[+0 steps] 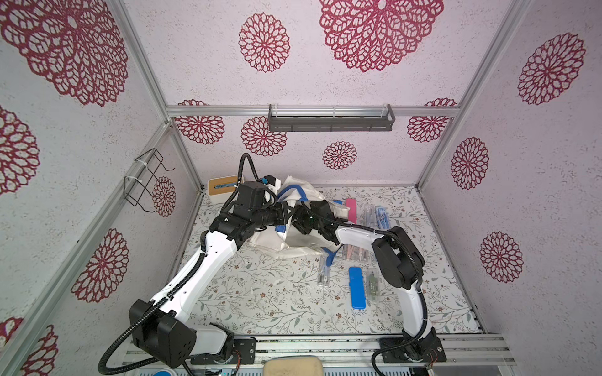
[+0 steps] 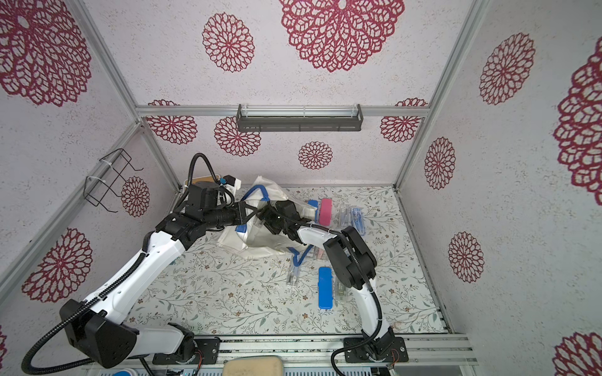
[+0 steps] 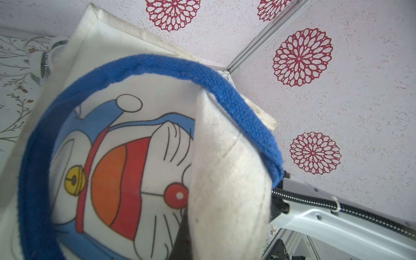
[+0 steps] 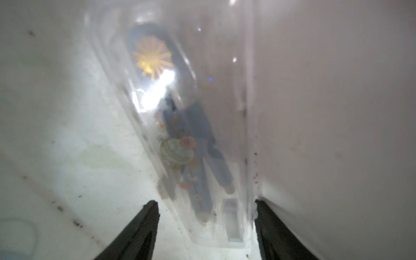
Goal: Take out the compass set from the canvas bag
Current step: Pick up the compass set from the canvas bag.
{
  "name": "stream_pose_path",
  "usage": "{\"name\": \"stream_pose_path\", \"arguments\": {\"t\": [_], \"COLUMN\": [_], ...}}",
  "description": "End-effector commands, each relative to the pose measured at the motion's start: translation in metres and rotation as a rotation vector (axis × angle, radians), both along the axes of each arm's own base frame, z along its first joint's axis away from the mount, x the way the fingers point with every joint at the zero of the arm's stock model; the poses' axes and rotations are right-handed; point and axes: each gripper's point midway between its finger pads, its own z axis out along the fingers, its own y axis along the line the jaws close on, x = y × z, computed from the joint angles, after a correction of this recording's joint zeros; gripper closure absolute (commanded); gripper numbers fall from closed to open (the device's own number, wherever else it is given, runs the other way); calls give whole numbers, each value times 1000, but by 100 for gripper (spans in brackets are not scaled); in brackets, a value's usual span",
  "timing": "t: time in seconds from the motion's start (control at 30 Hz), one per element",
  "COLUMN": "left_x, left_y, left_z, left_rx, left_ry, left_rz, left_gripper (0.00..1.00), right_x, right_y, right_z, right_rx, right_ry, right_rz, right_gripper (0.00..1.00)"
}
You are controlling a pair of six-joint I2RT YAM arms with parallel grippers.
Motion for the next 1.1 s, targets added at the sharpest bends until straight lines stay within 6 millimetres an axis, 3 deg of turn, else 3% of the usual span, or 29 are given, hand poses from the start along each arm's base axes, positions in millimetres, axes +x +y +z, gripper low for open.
{"name": "stream_pose_path", "arguments": {"t": [0.0, 0.27, 0.43, 0.6, 0.77, 0.93, 1.07], "left_x": [-19, -19, -19, -19, -19, -16, -4], "left_y": [-17, -26, -31, -32, -31, -26, -10], "left_z": [47, 43, 45, 47, 47, 45, 38], "left_rx": [-56, 13, 14, 11, 12, 29, 46], "left_ry": [-142, -171, -178, -182, -180, -182, -157], "left_rz": [-102, -113, -117, -112, -104, -71, 21], "left_gripper": [100, 100, 100, 100, 100, 100, 100], "right_x": [18, 16, 19, 25, 26, 25, 20], "right_y": [-6, 1, -2, -7, -6, -6, -3], "right_z": [100, 122, 104, 82, 65, 63, 68], "right_rx": [261, 337, 306, 331, 305, 298, 294], "right_ry": [-234, -266, -191, -105, -50, -43, -48], "right_rz": [-24, 12, -10, -40, -44, -39, -14], "right_gripper": [34, 47, 32, 31, 49, 58, 62]}}
